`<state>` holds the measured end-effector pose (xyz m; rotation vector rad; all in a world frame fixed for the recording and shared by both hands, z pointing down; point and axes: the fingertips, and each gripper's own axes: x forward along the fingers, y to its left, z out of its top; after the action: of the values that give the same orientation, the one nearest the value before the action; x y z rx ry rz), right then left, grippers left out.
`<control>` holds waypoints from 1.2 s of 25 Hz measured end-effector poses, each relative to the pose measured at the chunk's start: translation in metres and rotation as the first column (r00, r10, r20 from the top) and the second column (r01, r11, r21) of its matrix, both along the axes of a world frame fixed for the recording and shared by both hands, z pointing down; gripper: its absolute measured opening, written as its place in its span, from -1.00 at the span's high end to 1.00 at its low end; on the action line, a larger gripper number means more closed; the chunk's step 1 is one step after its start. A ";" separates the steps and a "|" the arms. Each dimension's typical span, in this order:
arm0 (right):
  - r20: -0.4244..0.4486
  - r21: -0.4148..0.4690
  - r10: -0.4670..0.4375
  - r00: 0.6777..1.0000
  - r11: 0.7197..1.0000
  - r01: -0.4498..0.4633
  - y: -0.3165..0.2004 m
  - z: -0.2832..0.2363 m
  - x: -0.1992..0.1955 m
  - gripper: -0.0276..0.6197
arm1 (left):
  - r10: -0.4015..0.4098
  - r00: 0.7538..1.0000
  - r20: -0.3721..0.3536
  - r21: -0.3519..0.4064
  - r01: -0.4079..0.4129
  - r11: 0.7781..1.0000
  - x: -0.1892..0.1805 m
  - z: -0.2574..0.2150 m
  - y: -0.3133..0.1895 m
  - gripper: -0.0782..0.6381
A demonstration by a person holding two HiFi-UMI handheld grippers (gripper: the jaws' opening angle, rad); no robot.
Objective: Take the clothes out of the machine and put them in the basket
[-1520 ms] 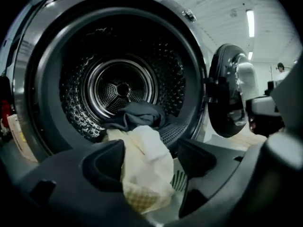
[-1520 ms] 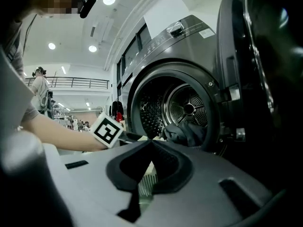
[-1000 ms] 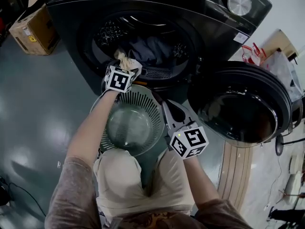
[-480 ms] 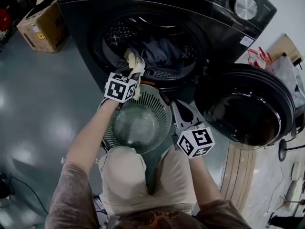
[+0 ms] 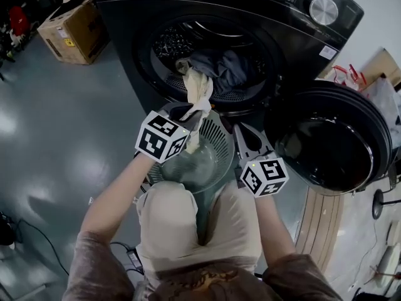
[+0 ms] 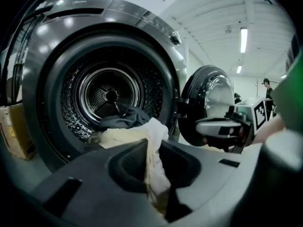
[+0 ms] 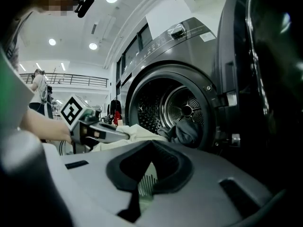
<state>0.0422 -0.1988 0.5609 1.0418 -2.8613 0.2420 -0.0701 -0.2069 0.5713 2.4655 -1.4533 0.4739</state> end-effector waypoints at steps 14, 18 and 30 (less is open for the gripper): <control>0.030 0.015 -0.011 0.999 1.000 0.010 0.001 -0.012 -0.004 0.92 | 0.200 0.978 -0.050 0.014 -0.200 0.980 0.046 -0.039 0.078 0.64; 0.031 0.011 -0.002 1.000 1.000 0.002 0.002 -0.009 -0.001 0.92 | 0.187 0.982 -0.014 0.016 -0.187 0.982 0.041 -0.026 0.074 0.61; 0.005 0.016 0.011 1.000 1.000 -0.011 0.007 -0.009 0.003 0.92 | -0.029 0.984 0.176 0.037 0.022 0.999 -0.015 0.034 -0.033 -0.22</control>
<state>0.0455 -0.1918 0.5521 1.0611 -2.8671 0.2233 -0.0854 -0.2396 0.6056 2.4829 -1.5700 0.6829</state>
